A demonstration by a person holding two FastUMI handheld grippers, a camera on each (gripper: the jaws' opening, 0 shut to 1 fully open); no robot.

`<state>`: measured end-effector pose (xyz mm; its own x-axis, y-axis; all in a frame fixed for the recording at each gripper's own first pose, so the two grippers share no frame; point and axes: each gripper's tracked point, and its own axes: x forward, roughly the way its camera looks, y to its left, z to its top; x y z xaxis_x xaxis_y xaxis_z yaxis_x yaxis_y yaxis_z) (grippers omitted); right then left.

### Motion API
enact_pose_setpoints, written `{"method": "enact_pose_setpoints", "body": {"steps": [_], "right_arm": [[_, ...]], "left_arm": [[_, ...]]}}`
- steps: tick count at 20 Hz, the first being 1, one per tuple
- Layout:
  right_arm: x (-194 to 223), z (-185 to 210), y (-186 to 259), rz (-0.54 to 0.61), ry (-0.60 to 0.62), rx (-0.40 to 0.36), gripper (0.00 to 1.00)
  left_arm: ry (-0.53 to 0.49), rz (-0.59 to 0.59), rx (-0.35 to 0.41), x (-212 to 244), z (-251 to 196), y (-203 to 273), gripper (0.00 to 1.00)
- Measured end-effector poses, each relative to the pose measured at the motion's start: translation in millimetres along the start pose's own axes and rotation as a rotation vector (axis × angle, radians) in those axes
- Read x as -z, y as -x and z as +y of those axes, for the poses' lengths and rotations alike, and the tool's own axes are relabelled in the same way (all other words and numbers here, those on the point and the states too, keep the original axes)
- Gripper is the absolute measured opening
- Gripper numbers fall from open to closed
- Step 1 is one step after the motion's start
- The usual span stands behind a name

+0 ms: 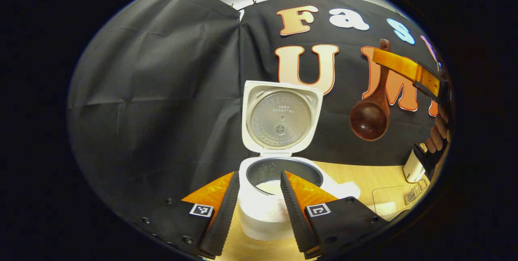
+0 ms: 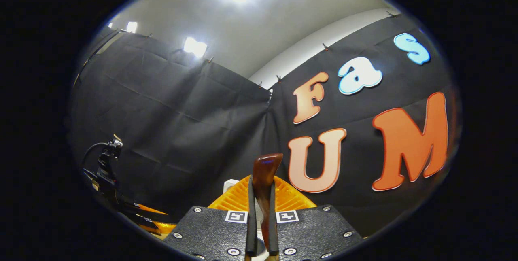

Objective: Close the left gripper, press the button to open the rice cooker; take a wooden spoon from the chopstick holder with the right hand, scoop a spoonful of rice and pour it into the rice cooker, then put the wooden spoon back into the chopstick holder.

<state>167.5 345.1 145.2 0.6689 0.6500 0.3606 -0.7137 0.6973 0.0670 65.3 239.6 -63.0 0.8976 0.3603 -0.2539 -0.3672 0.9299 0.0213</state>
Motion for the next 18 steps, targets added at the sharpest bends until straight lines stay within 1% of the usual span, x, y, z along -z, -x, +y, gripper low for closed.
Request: {"method": "enact_pose_setpoints", "body": {"steps": [4,6,9,11,12,15,17,18], "right_arm": [[-28.2,-40.2,46.3,-0.026,-0.045,0.109,0.11],[-40.5,-66.5,71.9,-0.027,-0.035,0.185,0.11],[-63.8,-109.8,112.3,-0.061,0.003,0.316,0.11],[-77.6,-132.2,139.2,-0.069,0.015,0.384,0.11],[-79.7,-144.2,152.7,-0.065,0.016,0.415,0.11],[-84.9,-188.1,196.7,-0.055,0.045,0.555,0.11],[-83.1,-210.1,224.6,-0.042,0.057,0.625,0.11],[-82.0,-218.2,237.2,-0.037,0.047,0.647,0.11]], "left_arm": [[-0.015,-0.01,0.029,-3.0,-24.1,9.0,0.68],[-0.016,-0.014,0.046,-3.7,-37.0,12.0,0.67],[-0.005,-0.021,0.081,-4.0,-61.5,17.0,0.67],[-0.002,-0.017,0.106,-2.3,-78.9,15.7,0.69],[-0.001,-0.011,0.118,-1.3,-86.9,14.9,0.69],[-0.003,-0.004,0.161,2.5,-114.0,13.4,0.69],[-0.008,0.004,0.185,4.1,-130.6,15.2,0.68],[-0.012,0.007,0.196,6.0,-137.8,16.1,0.67]]}}
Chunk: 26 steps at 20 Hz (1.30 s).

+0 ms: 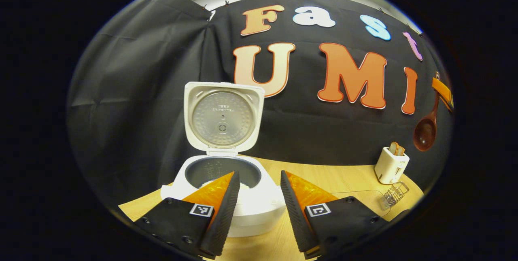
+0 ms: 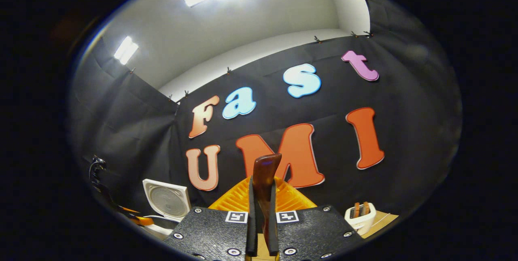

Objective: Close the left gripper, press the button to open the rice cooker; take a wooden spoon from the chopstick holder with the right hand, scoop a spoonful of rice and pour it into the rice cooker, then put the wooden spoon back into the chopstick holder.

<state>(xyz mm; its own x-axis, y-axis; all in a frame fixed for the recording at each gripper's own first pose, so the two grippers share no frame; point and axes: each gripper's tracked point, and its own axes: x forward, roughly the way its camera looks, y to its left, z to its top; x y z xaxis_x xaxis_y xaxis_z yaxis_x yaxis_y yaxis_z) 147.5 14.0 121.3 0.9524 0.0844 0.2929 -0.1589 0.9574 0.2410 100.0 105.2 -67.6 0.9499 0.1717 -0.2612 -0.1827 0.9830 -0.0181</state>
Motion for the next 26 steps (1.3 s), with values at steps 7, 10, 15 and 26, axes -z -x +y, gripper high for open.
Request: {"method": "enact_pose_setpoints", "body": {"steps": [7,10,15,26], "right_arm": [[42.5,-79.4,18.0,0.106,-0.074,0.141,0.11],[71.0,-106.2,24.7,0.15,-0.106,0.193,0.11],[120.0,-138.1,29.8,0.223,-0.177,0.274,0.11],[194.7,-183.4,38.5,0.304,-0.282,0.441,0.11]], "left_arm": [[-0.019,0.024,0.019,9.7,-24.5,-7.1,0.69],[-0.03,0.048,0.01,19.8,-26.0,-11.8,0.69],[-0.042,0.079,0.003,31.0,-28.3,-16.3,0.67],[-0.046,0.109,-0.025,44.4,-18.2,-26.9,0.69]]}}
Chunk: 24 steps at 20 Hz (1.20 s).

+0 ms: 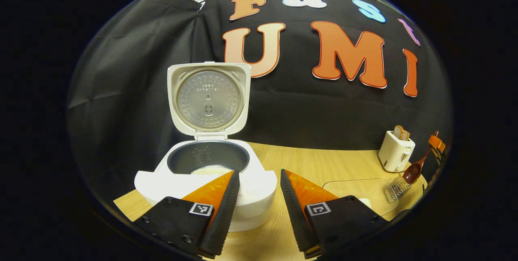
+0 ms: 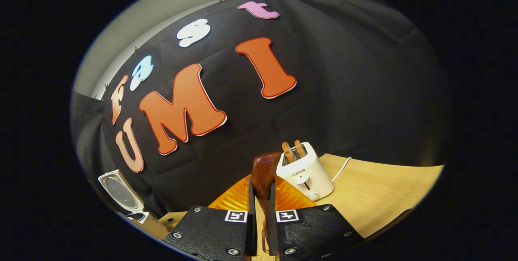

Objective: Close the left gripper, press the button to open the rice cooker; take a wooden spoon from the chopstick holder with the right hand, scoop a spoonful of rice and pour it into the rice cooker, then put the wooden spoon back into the chopstick holder.

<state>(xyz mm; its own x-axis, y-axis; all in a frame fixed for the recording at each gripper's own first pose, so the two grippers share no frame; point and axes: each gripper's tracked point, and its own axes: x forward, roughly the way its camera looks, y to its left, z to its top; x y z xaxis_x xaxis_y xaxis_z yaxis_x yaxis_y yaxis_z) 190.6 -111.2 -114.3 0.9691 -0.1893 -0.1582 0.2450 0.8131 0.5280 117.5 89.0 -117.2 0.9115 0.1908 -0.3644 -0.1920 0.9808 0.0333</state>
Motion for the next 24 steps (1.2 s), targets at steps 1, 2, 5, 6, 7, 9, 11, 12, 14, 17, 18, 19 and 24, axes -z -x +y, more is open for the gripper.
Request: {"method": "enact_pose_setpoints", "body": {"steps": [1,2,5,6,7,9,11,12,14,17,18,19,24], "right_arm": [[5.8,-4.5,-2.0,0.007,-0.013,0.011,0.11],[10.8,-8.6,-3.9,0.014,-0.02,0.019,0.11],[29.3,-19.3,-10.1,0.042,-0.037,0.047,0.11],[32.3,-21.7,-12.0,0.043,-0.04,0.055,0.11],[32.7,-26.6,-14.3,0.037,-0.041,0.065,0.12],[38.2,-29.0,-16.5,0.045,-0.047,0.075,0.11],[48.9,-33.9,-15.6,0.068,-0.031,0.082,0.13],[52.7,-35.0,-13.5,0.072,-0.013,0.081,0.14],[49.9,-33.5,-14.8,0.038,0.0,0.083,0.18],[50.3,-40.7,-9.7,0.044,0.056,0.111,0.23],[50.4,-44.0,-7.4,0.056,0.063,0.123,0.27],[50.6,-48.2,-5.1,0.076,0.053,0.14,0.35],[50.1,-57.6,9.6,0.115,0.045,0.161,0.5]], "left_arm": [[-0.001,0.001,-0.001,0.5,0.3,-0.3,0.69],[-0.001,0.003,0.001,1.1,0.1,-1.0,0.67],[0.006,0.01,0.012,4.5,-2.6,-5.8,0.69],[0.003,0.015,0.009,6.7,-2.7,-6.5,0.67],[-0.002,0.001,0.01,3.6,-1.8,-6.7,0.68],[-0.001,-0.003,0.019,0.4,-7.2,-6.3,0.67],[-0.007,-0.005,0.022,0.7,-9.5,-6.1,0.68],[-0.006,-0.007,0.028,-0.4,-13.0,-5.0,0.68],[0.0,-0.024,0.039,-4.5,-16.1,-4.0,0.69],[-0.004,-0.044,0.044,-13.1,-19.3,-2.7,0.67],[-0.007,-0.056,0.044,-16.5,-19.5,-2.2,0.67],[-0.007,-0.064,0.037,-20.3,-17.7,-2.5,0.67],[0.002,-0.076,0.029,-26.5,-14.1,-2.6,0.67]]}}
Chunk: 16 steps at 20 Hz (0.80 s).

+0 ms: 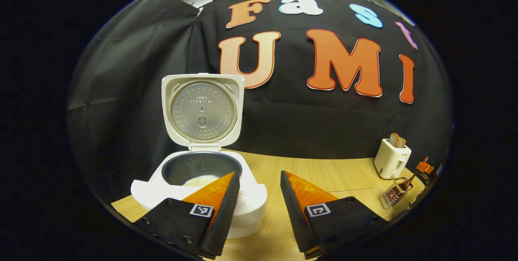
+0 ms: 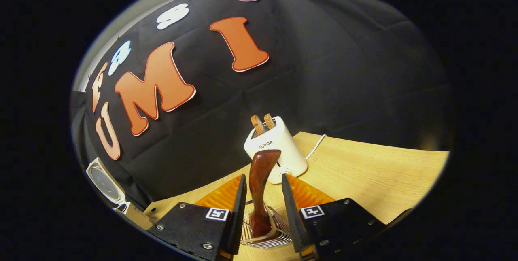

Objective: Close the left gripper, press the button to open the rice cooker; take a wooden spoon from the chopstick holder with the right hand, scoop a spoonful of rice and pour it into the rice cooker, then put the wooden spoon back into the chopstick holder.

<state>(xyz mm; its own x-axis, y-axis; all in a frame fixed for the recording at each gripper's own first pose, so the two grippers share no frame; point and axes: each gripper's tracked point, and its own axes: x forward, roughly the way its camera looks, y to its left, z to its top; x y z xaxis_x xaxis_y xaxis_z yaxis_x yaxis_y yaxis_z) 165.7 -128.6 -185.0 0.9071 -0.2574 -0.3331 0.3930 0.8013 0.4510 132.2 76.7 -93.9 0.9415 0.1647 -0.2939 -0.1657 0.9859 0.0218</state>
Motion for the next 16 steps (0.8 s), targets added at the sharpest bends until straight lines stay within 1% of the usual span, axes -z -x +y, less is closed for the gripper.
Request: {"method": "enact_pose_setpoints", "body": {"steps": [2,4,5,6,7,9,11,12,13,14,16], "right_arm": [[-5.5,-1.2,8.6,-0.009,0.024,0.003,0.52],[-17.8,4.7,19.7,-0.023,0.047,-0.01,0.56],[-24.6,10.0,26.0,-0.034,0.063,-0.022,0.62],[-32.1,14.0,32.0,-0.047,0.081,-0.029,0.66],[-41.4,20.9,38.7,-0.067,0.103,-0.043,0.74],[-56.4,38.2,51.6,-0.09,0.138,-0.082,0.83],[-72.9,53.6,65.1,-0.118,0.158,-0.117,0.89],[-81.9,60.6,71.2,-0.133,0.165,-0.132,0.9],[-89.1,67.9,77.4,-0.144,0.174,-0.151,0.92],[-95.8,77.4,83.9,-0.159,0.189,-0.177,0.93],[-110.5,89.5,97.7,-0.2,0.231,-0.207,0.96]], "left_arm": [[0.001,-0.009,-0.002,-6.0,2.2,-0.2,0.69],[-0.002,-0.014,-0.013,-12.7,8.0,-1.8,0.68],[-0.016,-0.008,-0.01,-13.9,8.5,-3.0,0.67],[-0.03,-0.008,-0.016,-14.8,10.2,-3.0,0.69],[-0.038,-0.016,-0.021,-18.7,12.0,-4.7,0.67],[-0.044,-0.028,-0.025,-28.3,13.4,-6.5,0.67],[-0.043,-0.02,-0.038,-36.4,20.3,-10.0,0.68],[-0.04,-0.008,-0.05,-40.4,26.8,-12.3,0.67],[-0.028,0.004,-0.055,-46.0,32.1,-17.3,0.69],[-0.014,0.012,-0.065,-52.6,37.4,-20.5,0.68],[-0.01,0.015,-0.1,-68.3,55.9,-29.0,0.67]]}}
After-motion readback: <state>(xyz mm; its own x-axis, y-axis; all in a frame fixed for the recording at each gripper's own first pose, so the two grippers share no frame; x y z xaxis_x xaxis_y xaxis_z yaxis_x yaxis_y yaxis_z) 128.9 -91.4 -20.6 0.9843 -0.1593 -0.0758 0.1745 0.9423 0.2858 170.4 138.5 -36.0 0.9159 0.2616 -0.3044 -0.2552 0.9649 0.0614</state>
